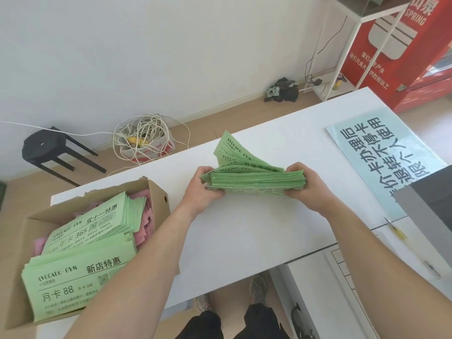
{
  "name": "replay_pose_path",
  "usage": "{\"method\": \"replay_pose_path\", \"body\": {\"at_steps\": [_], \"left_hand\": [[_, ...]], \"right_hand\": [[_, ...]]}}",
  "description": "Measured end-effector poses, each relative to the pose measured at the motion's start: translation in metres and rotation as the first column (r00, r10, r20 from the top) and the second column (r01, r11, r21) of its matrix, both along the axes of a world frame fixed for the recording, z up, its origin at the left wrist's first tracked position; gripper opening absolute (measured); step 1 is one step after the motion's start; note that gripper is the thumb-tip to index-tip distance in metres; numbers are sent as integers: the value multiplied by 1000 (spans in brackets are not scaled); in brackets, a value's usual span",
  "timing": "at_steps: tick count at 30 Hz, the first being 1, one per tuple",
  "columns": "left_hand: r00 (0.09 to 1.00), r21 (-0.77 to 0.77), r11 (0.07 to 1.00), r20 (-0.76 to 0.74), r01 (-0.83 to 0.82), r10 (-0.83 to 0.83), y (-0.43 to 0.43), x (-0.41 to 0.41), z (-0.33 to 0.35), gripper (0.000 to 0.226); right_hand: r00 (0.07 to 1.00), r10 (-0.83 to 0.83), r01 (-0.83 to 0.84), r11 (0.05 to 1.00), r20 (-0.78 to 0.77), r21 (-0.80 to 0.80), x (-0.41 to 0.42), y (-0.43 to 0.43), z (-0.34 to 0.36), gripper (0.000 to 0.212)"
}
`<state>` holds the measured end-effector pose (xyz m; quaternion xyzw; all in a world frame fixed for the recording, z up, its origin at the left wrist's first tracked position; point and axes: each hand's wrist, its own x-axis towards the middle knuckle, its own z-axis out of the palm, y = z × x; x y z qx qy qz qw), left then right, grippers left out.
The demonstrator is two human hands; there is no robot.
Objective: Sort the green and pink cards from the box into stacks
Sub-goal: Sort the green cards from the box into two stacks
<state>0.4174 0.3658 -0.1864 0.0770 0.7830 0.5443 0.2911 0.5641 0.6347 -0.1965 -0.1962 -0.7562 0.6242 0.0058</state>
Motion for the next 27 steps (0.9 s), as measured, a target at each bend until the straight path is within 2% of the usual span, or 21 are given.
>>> {"method": "replay_pose_path", "body": {"at_steps": [4,5,9,15,17,19,20,22,24,25,27], "left_hand": [[999,21,1000,26,20,-20,1,-2,3,50],[999,24,999,29,33,-34,2,-3,4,51],[994,15,995,28,102,-102,5,-9,8,46],[981,-52,980,-13,190,-191,9,-10,14,41],[962,-52,961,-25,271,-273,13,-11,16,41],[961,-84,959,-23,271,-274,15,-12,13,41],[974,-127,967,-27,220,-225,14,-13,8,50],[991,-214,972,-73,97,-115,10,-15,1,85],[989,-237,968,-94,86,-111,10,-18,0,109],[985,-225,967,-90,122,-146,11,-21,0,112],[972,-158,966,-87,203,-218,14,-26,5,102]], "right_hand": [[998,64,-62,996,26,-56,-3,1,5,58],[996,80,-77,993,31,-87,-3,1,6,59],[994,94,-82,983,62,-163,-5,5,5,47],[998,59,-51,976,35,-210,-6,2,2,59],[999,50,-49,971,-2,-234,-7,-1,0,51],[999,54,-54,976,-9,-210,-8,-1,0,38],[998,55,-54,981,-2,-189,-9,0,1,34],[998,58,-55,986,13,-160,-12,2,2,30],[997,65,-59,985,30,-160,-14,3,5,31],[997,70,-64,985,35,-163,-15,4,7,31],[997,70,-62,984,42,-166,-17,6,7,31]]}}
